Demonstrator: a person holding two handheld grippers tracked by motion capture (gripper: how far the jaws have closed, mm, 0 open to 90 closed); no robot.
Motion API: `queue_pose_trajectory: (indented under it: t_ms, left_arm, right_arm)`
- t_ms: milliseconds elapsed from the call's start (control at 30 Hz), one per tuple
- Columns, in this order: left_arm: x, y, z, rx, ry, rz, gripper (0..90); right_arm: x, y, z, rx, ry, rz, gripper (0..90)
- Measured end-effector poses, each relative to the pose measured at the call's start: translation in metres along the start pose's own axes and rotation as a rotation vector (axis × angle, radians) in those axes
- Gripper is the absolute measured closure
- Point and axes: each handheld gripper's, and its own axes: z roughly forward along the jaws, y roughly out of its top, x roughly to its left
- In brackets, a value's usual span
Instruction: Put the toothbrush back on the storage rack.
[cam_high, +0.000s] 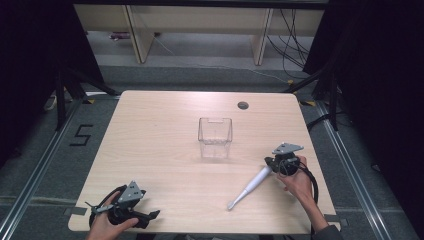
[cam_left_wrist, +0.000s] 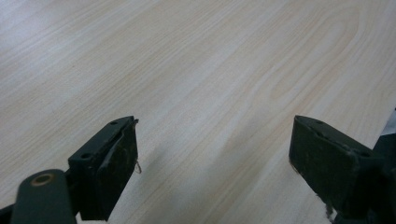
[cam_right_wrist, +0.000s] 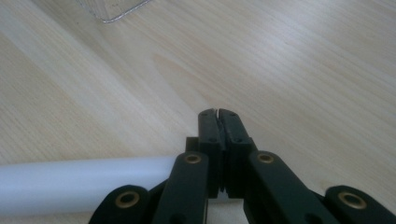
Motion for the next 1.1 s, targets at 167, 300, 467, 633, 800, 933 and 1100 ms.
queue_pose_trajectory:
  t_ms: [167, 300, 467, 633, 800, 933, 1100]
  left_arm:
    - [0.001, 0.0, 0.0, 0.005, 0.003, 0.006, 15.1]
    - [0.0, 0.0, -0.001, 0.003, -0.001, 0.004, 15.1]
    - [0.0, 0.0, 0.0, 0.002, 0.005, 0.003, 15.1]
    - [0.002, 0.0, -0.002, 0.017, 0.008, 0.021, 15.1]
    - [0.0, 0.0, -0.001, -0.002, -0.002, 0.0, 15.1]
    - [0.0, 0.0, -0.001, 0.0, -0.002, 0.001, 15.1]
    - [0.0, 0.0, -0.001, -0.004, -0.001, -0.001, 15.1]
  right_arm:
    - [0.001, -0.003, -0.004, 0.004, 0.005, 0.001, 88.7]
    - [0.005, -0.007, -0.011, 0.007, 0.014, 0.002, 88.4]
    - [0.006, -0.012, -0.018, 0.019, 0.027, 0.01, 88.1]
    - [0.007, -0.014, -0.021, 0.023, 0.028, 0.0, 87.8]
    - [0.011, -0.017, -0.023, 0.038, 0.026, 0.007, 87.6]
    - [0.014, -0.019, -0.029, 0.038, 0.028, -0.002, 87.3]
    - [0.017, -0.021, -0.032, 0.037, 0.036, -0.013, 87.2]
